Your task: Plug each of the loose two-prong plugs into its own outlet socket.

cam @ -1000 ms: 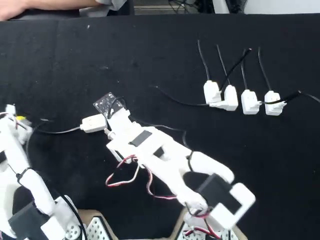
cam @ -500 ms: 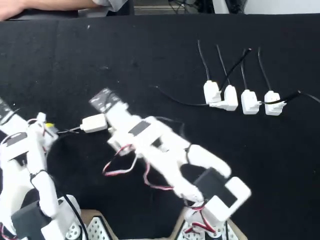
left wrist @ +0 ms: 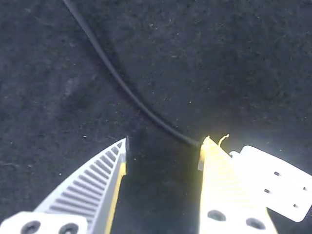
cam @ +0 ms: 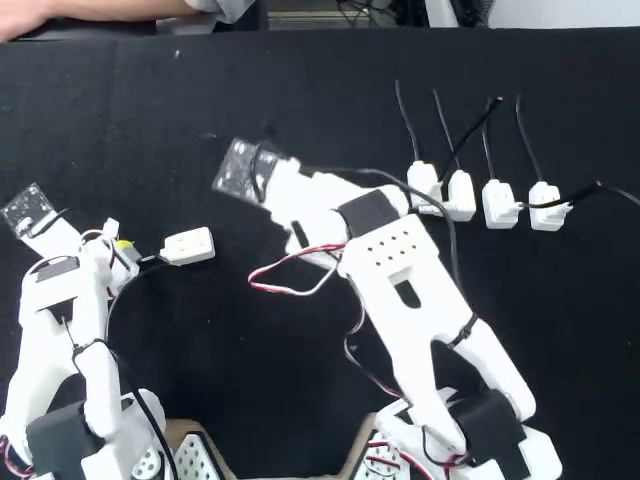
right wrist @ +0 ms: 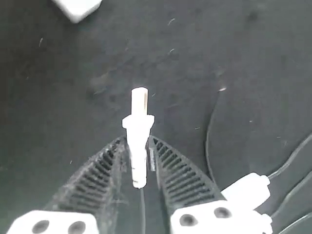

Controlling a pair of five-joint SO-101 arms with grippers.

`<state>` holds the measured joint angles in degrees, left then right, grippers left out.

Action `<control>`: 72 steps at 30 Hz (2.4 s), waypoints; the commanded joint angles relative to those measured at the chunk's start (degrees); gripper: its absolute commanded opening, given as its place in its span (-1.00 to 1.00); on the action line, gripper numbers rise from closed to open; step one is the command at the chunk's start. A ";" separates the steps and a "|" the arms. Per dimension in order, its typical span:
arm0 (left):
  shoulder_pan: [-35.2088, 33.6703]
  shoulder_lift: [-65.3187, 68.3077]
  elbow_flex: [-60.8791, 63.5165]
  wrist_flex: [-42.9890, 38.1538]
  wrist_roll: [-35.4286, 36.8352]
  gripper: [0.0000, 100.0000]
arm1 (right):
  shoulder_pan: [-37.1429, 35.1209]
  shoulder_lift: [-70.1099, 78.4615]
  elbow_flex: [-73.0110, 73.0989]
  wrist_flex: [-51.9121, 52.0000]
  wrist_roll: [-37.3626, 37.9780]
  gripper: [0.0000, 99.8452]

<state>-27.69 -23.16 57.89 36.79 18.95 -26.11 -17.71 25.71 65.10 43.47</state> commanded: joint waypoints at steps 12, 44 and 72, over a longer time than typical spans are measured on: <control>0.75 -1.32 -0.22 -0.88 0.62 -0.52 | -1.05 3.65 23.96 -21.71 -14.68 -0.95; 0.92 -1.85 -0.31 -0.35 0.62 -0.52 | -2.37 -6.29 14.90 -11.52 -25.32 -0.98; 16.04 -1.93 -11.65 4.57 -7.91 -0.52 | -10.99 -13.23 37.41 -45.54 -44.04 -0.98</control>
<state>-17.32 -23.16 52.79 41.01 13.49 -36.48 -26.51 61.49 23.96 0.13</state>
